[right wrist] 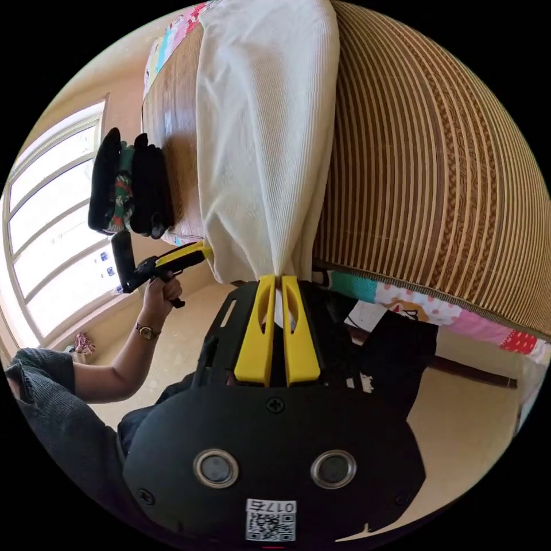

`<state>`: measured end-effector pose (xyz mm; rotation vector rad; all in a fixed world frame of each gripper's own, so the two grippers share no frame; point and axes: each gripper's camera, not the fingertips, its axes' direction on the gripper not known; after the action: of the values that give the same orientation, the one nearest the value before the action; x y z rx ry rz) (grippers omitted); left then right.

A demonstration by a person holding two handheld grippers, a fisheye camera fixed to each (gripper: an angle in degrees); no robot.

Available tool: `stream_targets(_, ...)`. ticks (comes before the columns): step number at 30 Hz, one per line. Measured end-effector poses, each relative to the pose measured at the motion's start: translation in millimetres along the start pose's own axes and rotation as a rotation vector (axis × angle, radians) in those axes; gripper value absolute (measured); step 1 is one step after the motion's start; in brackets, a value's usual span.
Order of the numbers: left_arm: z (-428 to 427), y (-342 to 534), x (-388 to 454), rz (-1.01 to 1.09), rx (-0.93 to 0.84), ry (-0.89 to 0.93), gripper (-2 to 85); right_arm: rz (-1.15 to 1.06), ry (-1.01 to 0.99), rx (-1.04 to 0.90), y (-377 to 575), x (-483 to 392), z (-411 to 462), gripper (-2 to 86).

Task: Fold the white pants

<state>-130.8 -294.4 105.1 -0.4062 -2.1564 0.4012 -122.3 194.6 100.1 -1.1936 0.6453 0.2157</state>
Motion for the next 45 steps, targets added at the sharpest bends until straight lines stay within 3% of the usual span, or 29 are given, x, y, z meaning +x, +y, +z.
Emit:
stream_targets(2,-24,5,0,0.132,0.014,0.220,3.2,-0.036,-0.118,0.059,8,-17,-33,2.9)
stream_targets(4,-55,20,-20,0.100,0.113,0.399,2.9,-0.035,-0.232,0.097,16,-19,-49,2.8)
stream_targets(8,-55,35,-46,-0.023,0.103,0.225,3.0,-0.041,-0.096,0.056,18,-7,-23,3.1)
stream_targets(11,-26,26,-56,-0.091,-0.008,0.165,3.5,0.026,-0.004,0.001,3,19,6,4.3)
stream_targets(14,-31,25,-55,-0.145,0.013,-0.026,5.6,0.055,-0.144,-0.006,-3,37,1,9.3)
stream_targets(16,-57,24,-54,-0.168,0.166,0.023,7.8,0.033,-0.153,0.087,1,40,-17,10.7)
stream_targets(19,-66,1,-44,-0.124,0.231,0.022,11.7,0.012,-0.103,0.201,-13,53,-39,12.4)
stream_targets(22,-46,-33,-33,-0.056,0.155,0.014,11.8,-0.049,-0.112,0.230,-50,62,-39,12.2)
stream_targets(26,-15,-41,-15,-0.044,0.047,-0.014,6.2,-0.140,-0.125,0.074,-83,51,-9,6.4)
stream_targets(29,-6,-13,7,-0.075,0.103,0.046,5.1,-0.217,-0.090,0.046,-59,50,-23,4.6)
stream_targets(33,31,7,40,-0.046,-0.125,0.209,4.7,-0.196,0.115,-0.021,-5,70,-43,4.7)
stream_targets(36,28,17,39,-0.090,-0.090,0.120,6.6,-0.162,0.221,-0.008,28,86,-65,6.5)
stream_targets(41,-1,-24,12,-0.107,0.154,0.286,12.7,-0.078,-0.091,0.252,18,151,-123,11.7)
stream_targets(45,-6,-94,15,-0.046,0.221,0.269,15.9,-0.106,-0.326,0.276,-29,179,-122,13.8)
